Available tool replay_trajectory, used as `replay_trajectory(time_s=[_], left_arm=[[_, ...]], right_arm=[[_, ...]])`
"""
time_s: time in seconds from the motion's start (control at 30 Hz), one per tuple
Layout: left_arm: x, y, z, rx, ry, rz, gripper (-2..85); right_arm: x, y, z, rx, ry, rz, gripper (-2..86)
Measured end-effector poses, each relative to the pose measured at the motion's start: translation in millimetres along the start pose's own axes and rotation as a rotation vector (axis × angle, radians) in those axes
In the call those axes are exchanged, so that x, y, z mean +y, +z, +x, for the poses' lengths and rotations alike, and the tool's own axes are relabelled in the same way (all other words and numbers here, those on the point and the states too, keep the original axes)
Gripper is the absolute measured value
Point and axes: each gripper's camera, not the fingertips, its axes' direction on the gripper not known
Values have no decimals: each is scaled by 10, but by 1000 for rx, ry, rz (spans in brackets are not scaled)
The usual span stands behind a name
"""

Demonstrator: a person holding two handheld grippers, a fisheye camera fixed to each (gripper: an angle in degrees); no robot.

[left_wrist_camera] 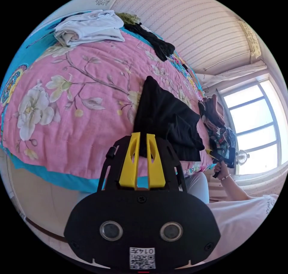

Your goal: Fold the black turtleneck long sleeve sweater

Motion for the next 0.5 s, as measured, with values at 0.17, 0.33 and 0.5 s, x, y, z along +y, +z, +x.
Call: replay_trajectory(time_s=[0.17,0.33,0.5], left_arm=[[-12,61,546,20,225,3,44],[-159,522,1024,6,266,-22,80],[-304,1034,1076,-34,266,-227,43]], right_arm=[[-211,289,-456,42,-193,-66,66],[-394,840,-774,141,-238,-153,94],[-397,1155,-619,147,-101,-224,55]])
